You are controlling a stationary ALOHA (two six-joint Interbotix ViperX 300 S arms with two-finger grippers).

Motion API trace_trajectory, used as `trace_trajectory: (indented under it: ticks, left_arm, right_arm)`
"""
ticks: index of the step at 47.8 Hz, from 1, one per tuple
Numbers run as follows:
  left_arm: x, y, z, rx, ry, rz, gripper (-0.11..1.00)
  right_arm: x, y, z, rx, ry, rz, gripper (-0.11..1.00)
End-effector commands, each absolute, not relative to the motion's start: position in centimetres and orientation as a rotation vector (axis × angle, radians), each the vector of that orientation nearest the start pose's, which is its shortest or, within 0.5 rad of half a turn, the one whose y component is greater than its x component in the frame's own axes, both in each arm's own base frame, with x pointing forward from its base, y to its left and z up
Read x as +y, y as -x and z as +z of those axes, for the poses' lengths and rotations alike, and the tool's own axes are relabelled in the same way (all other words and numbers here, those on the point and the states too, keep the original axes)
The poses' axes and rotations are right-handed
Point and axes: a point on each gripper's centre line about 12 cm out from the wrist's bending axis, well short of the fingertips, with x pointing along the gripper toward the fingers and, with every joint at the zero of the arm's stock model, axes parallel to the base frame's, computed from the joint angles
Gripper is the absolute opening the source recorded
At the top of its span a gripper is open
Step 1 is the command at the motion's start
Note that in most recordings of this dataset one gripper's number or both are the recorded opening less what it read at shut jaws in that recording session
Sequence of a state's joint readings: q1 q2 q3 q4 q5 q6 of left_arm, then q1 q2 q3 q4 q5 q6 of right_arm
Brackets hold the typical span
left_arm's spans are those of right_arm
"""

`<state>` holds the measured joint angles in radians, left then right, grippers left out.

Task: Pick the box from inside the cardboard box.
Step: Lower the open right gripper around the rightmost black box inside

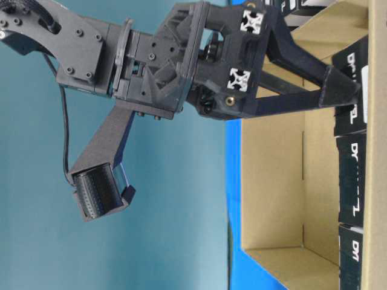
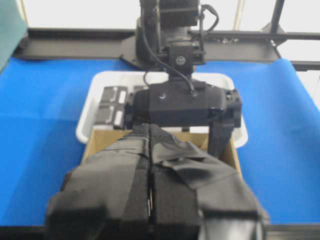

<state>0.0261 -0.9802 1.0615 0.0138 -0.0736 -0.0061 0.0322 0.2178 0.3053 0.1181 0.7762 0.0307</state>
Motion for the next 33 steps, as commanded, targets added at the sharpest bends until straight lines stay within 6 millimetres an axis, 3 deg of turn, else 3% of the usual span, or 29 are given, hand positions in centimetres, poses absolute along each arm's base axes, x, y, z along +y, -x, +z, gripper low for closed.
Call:
trace_trajectory:
  ticks: [1, 20, 33]
  left_arm:
    - [0.5, -20.2, 32.9, -0.02, -0.011, 0.025, -0.07]
    - [0.5, -20.3, 32.8, -0.017, -0.011, 0.025, -0.07]
    - [0.5, -20.2, 32.8, -0.018, -0.009, 0.023, -0.07]
  right_arm:
    - [1.6, -41.6, 14.3, 1.295, -0.125, 0.015, 0.99]
    - [-0.7, -41.6, 14.3, 1.29, -0.13, -0.02, 0.99]
    - [-0.2, -41.6, 14.4, 1.291, -0.119, -0.009, 0.99]
